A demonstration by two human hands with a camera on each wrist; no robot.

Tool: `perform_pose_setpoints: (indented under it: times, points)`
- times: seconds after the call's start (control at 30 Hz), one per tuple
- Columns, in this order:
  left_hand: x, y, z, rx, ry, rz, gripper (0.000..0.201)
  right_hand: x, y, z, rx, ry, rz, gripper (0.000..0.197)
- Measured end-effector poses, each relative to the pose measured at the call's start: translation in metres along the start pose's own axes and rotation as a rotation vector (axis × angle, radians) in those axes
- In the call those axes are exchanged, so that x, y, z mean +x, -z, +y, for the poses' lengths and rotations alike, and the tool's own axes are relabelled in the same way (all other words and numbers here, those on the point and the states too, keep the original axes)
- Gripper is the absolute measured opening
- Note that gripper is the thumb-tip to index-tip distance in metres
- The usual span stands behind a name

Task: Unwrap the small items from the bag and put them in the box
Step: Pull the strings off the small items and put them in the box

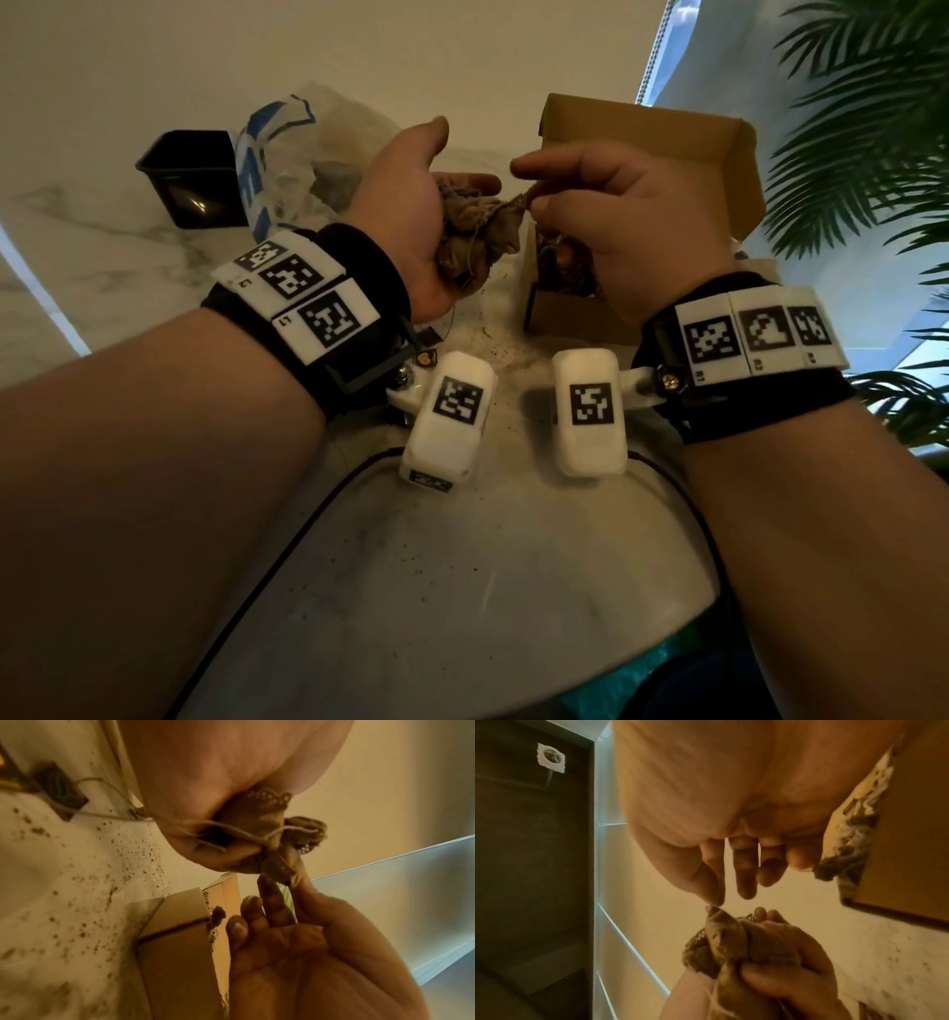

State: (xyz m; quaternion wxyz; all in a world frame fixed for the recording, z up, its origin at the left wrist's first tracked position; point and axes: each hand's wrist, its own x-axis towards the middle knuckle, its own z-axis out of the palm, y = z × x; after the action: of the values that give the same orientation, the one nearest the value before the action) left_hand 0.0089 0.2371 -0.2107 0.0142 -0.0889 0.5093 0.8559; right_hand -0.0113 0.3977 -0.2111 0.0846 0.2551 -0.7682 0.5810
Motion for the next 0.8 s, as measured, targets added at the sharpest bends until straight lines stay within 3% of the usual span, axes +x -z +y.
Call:
perform_pose_setpoints:
  times: [0.1, 0.27, 0.37, 0.5, 0.6, 0.8]
  points:
    - [0.001, -0.001, 0.001, -0.034, -0.007, 0.020, 0.058, 0.001, -0.006, 0.000, 0.116, -0.013, -0.040, 0.019]
    - [0.003, -0.002, 0.000, -0.026, 0.012, 0.066, 0.048, -0.001, -0.006, 0.001, 0.026, 0.013, -0.046, 0.020]
    - [0.008, -0.001, -0.001, -0.005, 0.045, 0.062, 0.054, -0.001, -0.007, 0.000, -0.031, 0.022, -0.060, 0.024]
    - [0.013, 0.000, -0.002, 0.046, 0.063, 0.042, 0.062, -0.001, -0.011, -0.004, -0.064, -0.002, -0.113, 0.015]
    - [0.014, 0.000, -0.003, 0.116, 0.054, 0.041, 0.069, 0.001, -0.013, -0.001, -0.151, -0.009, -0.074, 0.011]
    - [0.015, -0.001, -0.007, 0.207, 0.042, 0.034, 0.049, 0.002, -0.014, -0.001, -0.139, -0.036, 0.041, 0.015]
